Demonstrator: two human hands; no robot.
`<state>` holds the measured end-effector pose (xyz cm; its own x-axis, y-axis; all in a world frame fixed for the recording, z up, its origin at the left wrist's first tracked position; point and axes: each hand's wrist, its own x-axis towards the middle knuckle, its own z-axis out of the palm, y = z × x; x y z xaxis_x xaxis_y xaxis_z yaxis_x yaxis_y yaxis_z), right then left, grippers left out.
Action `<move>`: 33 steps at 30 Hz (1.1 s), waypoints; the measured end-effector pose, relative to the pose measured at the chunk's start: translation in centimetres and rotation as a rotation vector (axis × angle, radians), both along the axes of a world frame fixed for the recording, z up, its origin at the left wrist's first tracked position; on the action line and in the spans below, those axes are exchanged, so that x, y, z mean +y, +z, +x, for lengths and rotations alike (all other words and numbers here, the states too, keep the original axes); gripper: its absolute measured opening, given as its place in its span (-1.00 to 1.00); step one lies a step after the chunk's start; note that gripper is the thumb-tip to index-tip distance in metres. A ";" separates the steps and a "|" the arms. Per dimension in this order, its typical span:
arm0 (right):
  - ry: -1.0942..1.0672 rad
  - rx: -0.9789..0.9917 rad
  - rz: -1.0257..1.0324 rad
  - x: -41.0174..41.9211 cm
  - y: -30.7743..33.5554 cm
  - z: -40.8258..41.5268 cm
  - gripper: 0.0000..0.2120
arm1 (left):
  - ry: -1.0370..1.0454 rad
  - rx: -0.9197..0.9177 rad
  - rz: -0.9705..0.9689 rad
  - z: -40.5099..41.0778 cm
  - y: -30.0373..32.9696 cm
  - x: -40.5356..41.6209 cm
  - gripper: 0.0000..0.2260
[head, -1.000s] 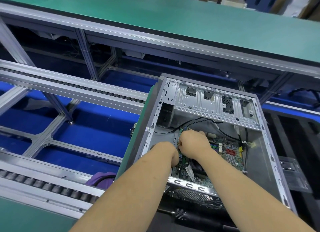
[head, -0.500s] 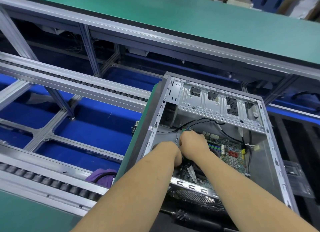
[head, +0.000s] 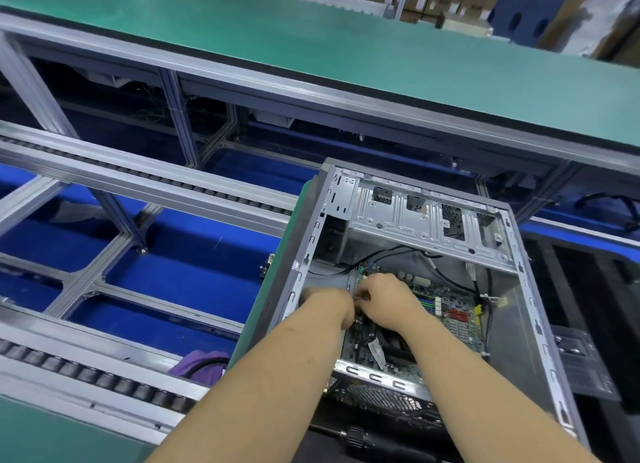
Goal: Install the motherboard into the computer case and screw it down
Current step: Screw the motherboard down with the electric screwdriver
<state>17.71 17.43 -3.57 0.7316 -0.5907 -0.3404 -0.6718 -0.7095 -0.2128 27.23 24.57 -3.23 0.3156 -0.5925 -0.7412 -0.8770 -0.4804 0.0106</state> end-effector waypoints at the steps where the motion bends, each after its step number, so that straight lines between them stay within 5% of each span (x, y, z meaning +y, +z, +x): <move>1: 0.006 -0.038 0.034 -0.3 0.1 -0.4 -0.72 | -0.005 -0.013 -0.002 0.0 -0.1 0.0 -0.80; 5: -0.003 -0.143 0.115 -0.6 0.5 -1.5 -0.68 | -0.015 -0.031 0.053 0.1 0.1 0.0 -0.74; 12: 0.047 0.066 -0.170 0.8 0.1 0.5 -0.86 | 0.052 -0.013 0.028 0.0 0.1 0.0 -0.88; 17: -0.023 0.032 -0.106 0.6 -0.3 0.9 -0.74 | 0.066 -0.007 0.009 0.1 0.1 -0.1 -0.93; 33: -0.058 0.051 -0.103 1.0 -0.6 1.6 -0.85 | 0.062 0.007 -0.066 0.1 -0.6 -0.3 -0.88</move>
<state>19.27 18.47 -4.14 0.6787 -0.6651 -0.3115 -0.7203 -0.6855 -0.1058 27.32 24.29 -3.79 0.3483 -0.6197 -0.7033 -0.8452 -0.5321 0.0504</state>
